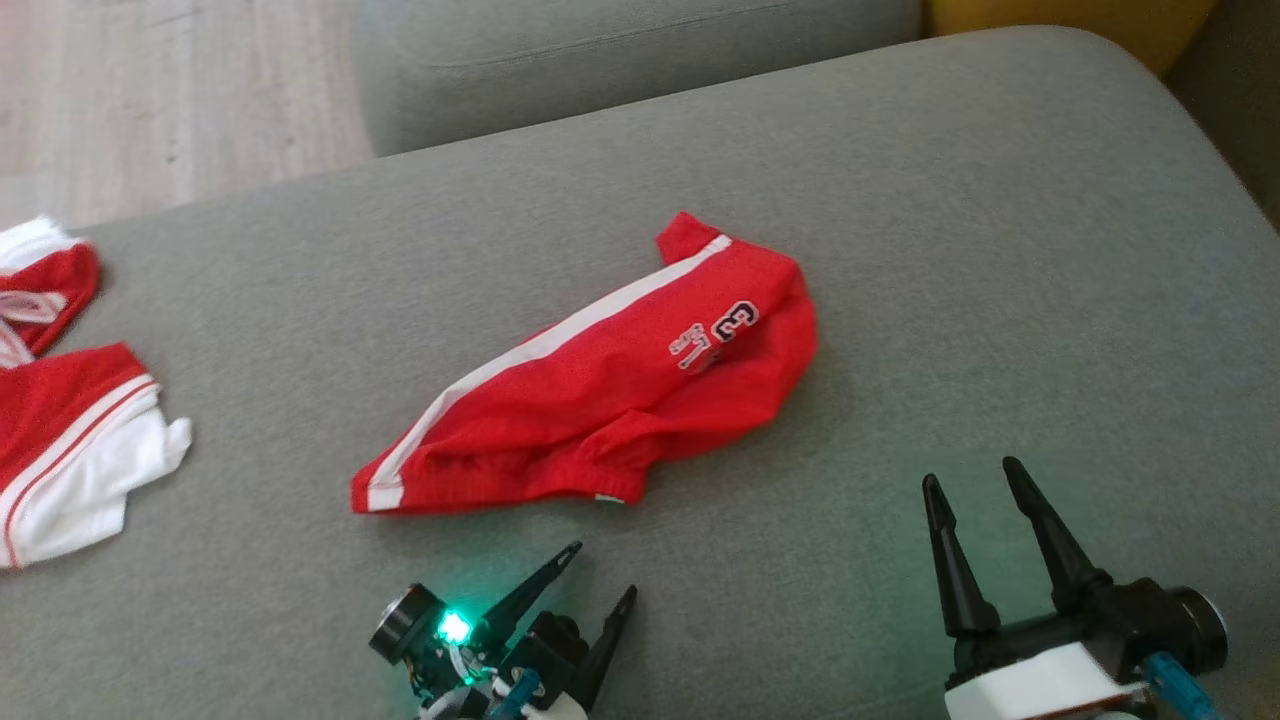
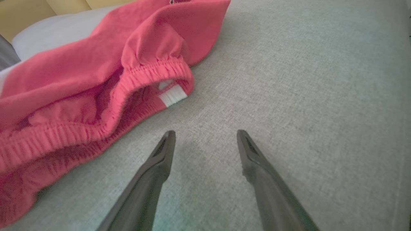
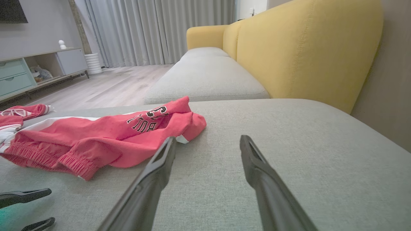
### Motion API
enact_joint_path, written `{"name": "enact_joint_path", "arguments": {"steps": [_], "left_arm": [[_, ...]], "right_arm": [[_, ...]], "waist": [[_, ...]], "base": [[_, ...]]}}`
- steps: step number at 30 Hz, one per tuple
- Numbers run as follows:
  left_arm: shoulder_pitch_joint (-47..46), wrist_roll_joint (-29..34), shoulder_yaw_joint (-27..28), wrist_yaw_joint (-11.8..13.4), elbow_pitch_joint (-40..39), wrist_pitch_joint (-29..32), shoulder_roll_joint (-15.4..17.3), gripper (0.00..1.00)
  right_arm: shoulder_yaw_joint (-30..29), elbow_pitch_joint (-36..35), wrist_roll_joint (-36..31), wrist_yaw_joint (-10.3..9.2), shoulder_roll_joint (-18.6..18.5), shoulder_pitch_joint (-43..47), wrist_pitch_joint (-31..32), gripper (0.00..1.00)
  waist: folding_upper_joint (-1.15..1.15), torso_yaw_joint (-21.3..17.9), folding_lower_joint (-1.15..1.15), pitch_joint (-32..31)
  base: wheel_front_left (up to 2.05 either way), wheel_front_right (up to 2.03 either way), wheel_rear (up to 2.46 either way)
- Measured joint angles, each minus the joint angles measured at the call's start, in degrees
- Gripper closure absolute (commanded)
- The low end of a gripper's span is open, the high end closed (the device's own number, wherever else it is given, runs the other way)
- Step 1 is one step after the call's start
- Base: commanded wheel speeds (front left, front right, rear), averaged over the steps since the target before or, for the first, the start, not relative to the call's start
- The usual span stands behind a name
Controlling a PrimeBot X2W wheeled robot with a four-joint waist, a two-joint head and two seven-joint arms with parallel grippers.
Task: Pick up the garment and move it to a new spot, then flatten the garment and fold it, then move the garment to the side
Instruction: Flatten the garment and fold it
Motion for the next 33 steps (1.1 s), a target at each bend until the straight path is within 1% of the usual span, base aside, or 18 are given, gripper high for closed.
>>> {"name": "enact_joint_path", "arguments": {"steps": [3, 6, 12, 13, 17, 18, 19, 20, 23, 25, 26, 27, 28, 30, 33], "left_arm": [[-0.1, -0.1, -0.4, 1.7, 0.0, 0.0, 0.1, 0.00], [-1.9, -0.1, -1.4, 3.1, 0.3, 0.0, 0.3, 0.00], [-7.5, 0.0, -2.2, 8.8, 1.4, -0.3, 1.0, 0.00], [-8.0, 0.0, -2.4, 8.8, 1.5, -0.3, 1.2, 0.00], [-9.3, 0.0, -3.9, 10.1, 1.3, -0.5, 2.1, 0.00], [-9.5, 0.0, -4.1, 10.6, 0.8, -0.5, 2.4, 0.04], [-9.7, -0.2, -4.3, 10.8, 0.6, -0.5, 2.7, 0.04], [-9.8, -0.5, -4.4, 10.8, 0.6, -0.5, 2.8, 1.00], [-10.1, -2.0, -4.9, 10.6, 0.5, -0.5, 3.3, 1.00], [-10.4, -2.0, -6.3, 9.6, 0.1, -0.5, 4.1, 1.00], [-10.4, -2.0, -6.3, 9.6, 0.1, -0.5, 4.1, 1.00], [-10.4, -2.1, -7.0, 8.8, -0.6, -0.5, 4.6, 1.00], [-10.3, -2.4, -7.4, 7.6, -2.0, -0.4, 4.8, 1.00], [-10.4, -3.9, -8.2, 3.9, -6.0, -0.4, 5.6, 1.00], [-10.7, -8.3, -7.9, -1.7, -13.4, -0.3, 5.2, 1.00]], "right_arm": [[-0.1, -0.3, 0.0, 0.00, 0.0, -0.1, 0.0, 0.00], [-0.2, -0.6, 0.0, 0.00, 0.0, -0.6, 0.0, 0.00], [-0.1, -0.7, 0.0, 0.00, 0.0, -2.2, 0.0, 0.00], [-0.1, -0.7, 0.0, 0.00, 0.0, -2.3, 0.0, 0.00], [-0.1, -1.0, 0.0, 0.00, 0.0, -3.3, 0.0, 0.00], [-0.1, -1.1, 0.0, 0.00, 0.0, -3.5, 0.0, 0.00], [-0.1, -1.2, 0.0, 0.00, 0.0, -3.7, 0.0, 0.00], [-0.2, -1.2, 0.0, 0.00, 0.0, -4.0, 0.0, 0.00], [-0.4, -1.2, 0.0, 0.00, 0.0, -4.2, 0.0, 0.00], [-0.5, -1.1, 0.0, 0.00, 0.0, -4.2, 0.0, 0.00], [-0.5, -1.1, 0.0, 0.00, 0.0, -4.2, 0.0, 0.00], [-0.5, -1.0, 0.0, 0.00, 0.0, -4.1, 0.0, 0.00], [-0.6, -0.9, 0.0, 0.00, 0.0, -4.1, 0.0, 0.00], [-0.8, -0.8, 0.0, 0.00, 0.1, -4.1, 0.0, 0.00], [-0.5, -0.5, 0.1, 0.00, 0.2, -4.0, 0.0, 0.00]], "waist": [[0.00, -1.4, -0.01, 0.3], [0.00, -1.9, 0.00, 1.7], [0.00, -2.7, 0.00, 5.2], [0.00, -2.8, 0.00, 5.6], [0.00, -3.4, 0.00, 7.0], [0.00, -3.6, 0.00, 7.3], [0.00, -3.7, 0.00, 7.5], [0.00, -3.8, 0.00, 7.8], [0.00, -4.0, 0.00, 8.0], [0.00, -4.0, 0.00, 7.6], [0.00, -4.0, 0.00, 7.6], [0.00, -4.0, 0.00, 7.4], [0.00, -4.0, 0.00, 7.2], [0.00, -3.9, 0.00, 6.6], [0.00, -3.4, 0.00, 5.7]], "base": [[0.00, 0.00, 0.00], [0.00, 0.00, 0.00], [0.00, 0.00, 0.00], [0.00, 0.00, 0.00], [0.00, 0.00, 0.00], [0.00, 0.00, 0.00], [0.00, 0.00, 0.00], [0.00, 0.00, 0.00], [0.00, 0.00, 0.00], [0.00, 0.00, 0.00], [0.00, 0.00, 0.00], [0.00, 0.00, 0.00], [0.00, 0.00, 0.00], [0.00, 0.00, 0.00], [0.00, 0.00, 0.00]]}}
